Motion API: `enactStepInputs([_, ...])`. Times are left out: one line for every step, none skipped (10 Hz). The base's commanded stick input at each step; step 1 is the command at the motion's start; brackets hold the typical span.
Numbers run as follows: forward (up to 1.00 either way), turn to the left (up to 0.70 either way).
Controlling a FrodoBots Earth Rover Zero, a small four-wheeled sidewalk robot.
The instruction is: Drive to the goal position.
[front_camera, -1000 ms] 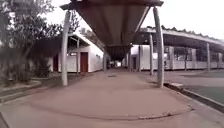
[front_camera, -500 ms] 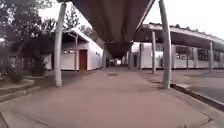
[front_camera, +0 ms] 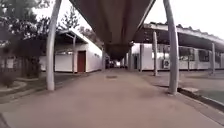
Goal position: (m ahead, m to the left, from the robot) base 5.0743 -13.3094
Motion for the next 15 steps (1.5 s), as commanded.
enactStepInputs([0.70,0.00])
enactStepInputs([0.70,0.00])
enactStepInputs([0.70,0.00])
enactStepInputs([0.70,0.00])
enactStepInputs([0.70,0.00])
enactStepInputs([0.70,0.00])
enactStepInputs([0.70,0.00])
enactStepInputs([0.70,0.00])
enactStepInputs([0.70,0.00])
enactStepInputs([0.70,0.00])
enactStepInputs([0.70,0.00])
enactStepInputs([0.70,0.00])
enactStepInputs([0.70,0.00])
enactStepInputs([0.70,0.00])
enactStepInputs([0.70,0.00])
